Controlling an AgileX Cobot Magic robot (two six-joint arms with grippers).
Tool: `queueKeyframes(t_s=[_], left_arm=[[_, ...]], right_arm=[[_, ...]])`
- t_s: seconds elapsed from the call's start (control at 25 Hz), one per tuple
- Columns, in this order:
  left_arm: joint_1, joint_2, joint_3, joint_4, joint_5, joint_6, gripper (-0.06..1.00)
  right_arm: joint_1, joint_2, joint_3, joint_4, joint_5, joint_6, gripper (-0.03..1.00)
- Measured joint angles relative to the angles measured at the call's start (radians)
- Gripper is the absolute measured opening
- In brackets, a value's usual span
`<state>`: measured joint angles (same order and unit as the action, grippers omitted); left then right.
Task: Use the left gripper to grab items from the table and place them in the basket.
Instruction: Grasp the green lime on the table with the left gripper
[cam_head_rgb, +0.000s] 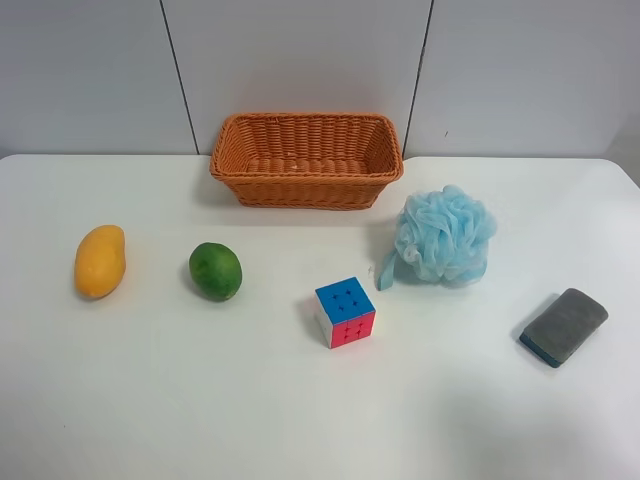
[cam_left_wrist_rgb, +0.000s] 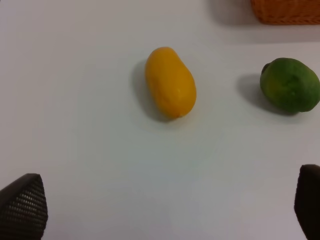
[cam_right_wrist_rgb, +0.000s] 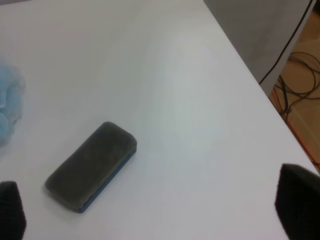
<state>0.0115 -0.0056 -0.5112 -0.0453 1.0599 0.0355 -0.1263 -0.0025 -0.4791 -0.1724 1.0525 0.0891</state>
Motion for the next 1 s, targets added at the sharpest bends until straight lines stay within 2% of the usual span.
queueKeyframes(t_s=[0.28,0.4,0.64,0.84,1.0], left_arm=[[0.0,0.008,-0.003,-0.001,0.0,-0.011,0.99],[0.0,0.086,-0.053,-0.004,0.003,-0.03,0.99],[0.0,0.426,-0.259,-0.004,0.03,-0.059,0.99],[0.0,0.763,-0.474,-0.007,0.112,-0.099,0.99],[0.0,1.009,-0.596,-0.021,0.137,-0.121,0.99]], right_arm=[[0.0,0.0,0.0,0.0,0.0,0.0,0.99],[0.0,0.0,0.0,0.0,0.0,0.0,0.99],[0.0,0.0,0.0,0.0,0.0,0.0,0.99],[0.0,0.0,0.0,0.0,0.0,0.0,0.99],[0.0,0.0,0.0,0.0,0.0,0.0,0.99]])
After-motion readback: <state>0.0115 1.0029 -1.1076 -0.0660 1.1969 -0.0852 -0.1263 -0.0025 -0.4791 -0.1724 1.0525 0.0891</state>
